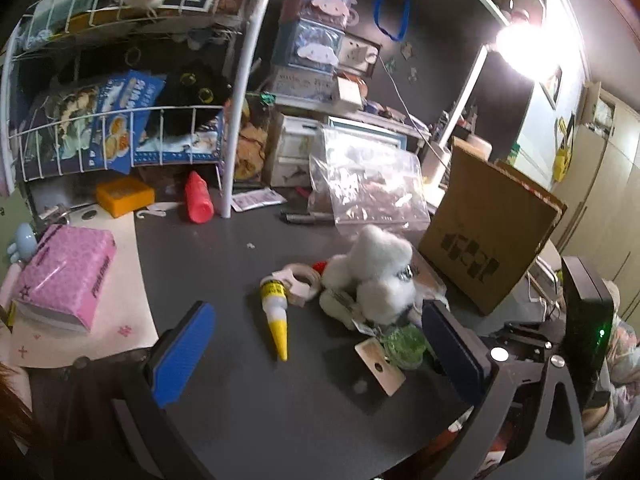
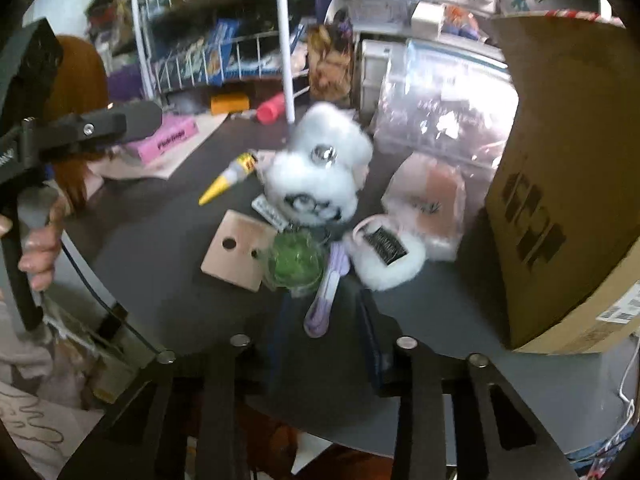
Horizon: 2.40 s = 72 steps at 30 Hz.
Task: Organize objects
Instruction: 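Lower the right gripper onto the small lilac item and close it, then carry the lilac item with the right gripper into the box and open, then move the right gripper back over the white fluffy plush with badge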
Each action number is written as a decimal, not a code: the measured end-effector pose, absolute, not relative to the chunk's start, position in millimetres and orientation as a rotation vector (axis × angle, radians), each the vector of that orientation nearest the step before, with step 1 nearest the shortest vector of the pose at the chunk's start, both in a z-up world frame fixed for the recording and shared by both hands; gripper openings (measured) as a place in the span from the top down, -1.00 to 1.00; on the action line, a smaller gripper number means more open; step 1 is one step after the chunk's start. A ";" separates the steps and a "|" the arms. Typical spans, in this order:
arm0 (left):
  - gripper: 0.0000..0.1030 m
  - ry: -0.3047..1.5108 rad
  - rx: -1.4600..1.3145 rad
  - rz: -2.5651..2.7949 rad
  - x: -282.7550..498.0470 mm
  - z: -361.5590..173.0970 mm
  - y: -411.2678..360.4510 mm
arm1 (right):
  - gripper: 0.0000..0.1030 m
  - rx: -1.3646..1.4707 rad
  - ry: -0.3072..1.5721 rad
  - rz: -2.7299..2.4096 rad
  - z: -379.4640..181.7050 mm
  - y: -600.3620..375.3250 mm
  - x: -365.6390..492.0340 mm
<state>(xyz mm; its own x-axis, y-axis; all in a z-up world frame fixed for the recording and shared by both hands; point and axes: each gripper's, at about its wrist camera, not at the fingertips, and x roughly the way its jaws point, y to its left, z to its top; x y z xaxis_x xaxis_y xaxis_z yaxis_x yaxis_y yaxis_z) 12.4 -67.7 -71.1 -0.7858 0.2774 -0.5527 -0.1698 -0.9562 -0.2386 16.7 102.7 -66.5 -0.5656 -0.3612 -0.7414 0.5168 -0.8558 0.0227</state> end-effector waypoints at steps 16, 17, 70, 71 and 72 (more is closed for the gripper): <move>-0.98 -0.116 -0.918 2.553 2.1 -56.0 -36.8 | 0.87 1.001 0.387 -2.335 -53.3 103.6 11.2; -0.97 -0.107 -0.907 2.536 0.5 -51.4 -34.0 | 0.87 0.968 0.403 -2.332 -48.3 103.4 13.5; 0.06 0.086 -1.248 2.125 -179.6 38.7 158.6 | 0.58 1.041 0.258 -2.423 78.5 235.9 -79.9; -0.16 0.084 -1.235 2.135 -178.1 40.3 156.9 | 0.30 1.035 0.269 -2.438 79.8 235.9 -78.6; -0.24 0.080 -1.214 2.158 -175.3 43.4 155.1 | 0.17 1.012 0.283 -2.458 81.9 236.3 -75.5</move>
<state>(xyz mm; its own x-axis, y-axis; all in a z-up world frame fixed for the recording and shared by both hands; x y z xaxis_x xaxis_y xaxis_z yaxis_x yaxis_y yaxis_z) -175.3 155.1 43.4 -0.3579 0.5089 -0.7829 -0.5655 -0.7853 -0.2520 -75.5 236.3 81.9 -0.6209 -0.3394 -0.7066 0.4912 -0.8709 -0.0133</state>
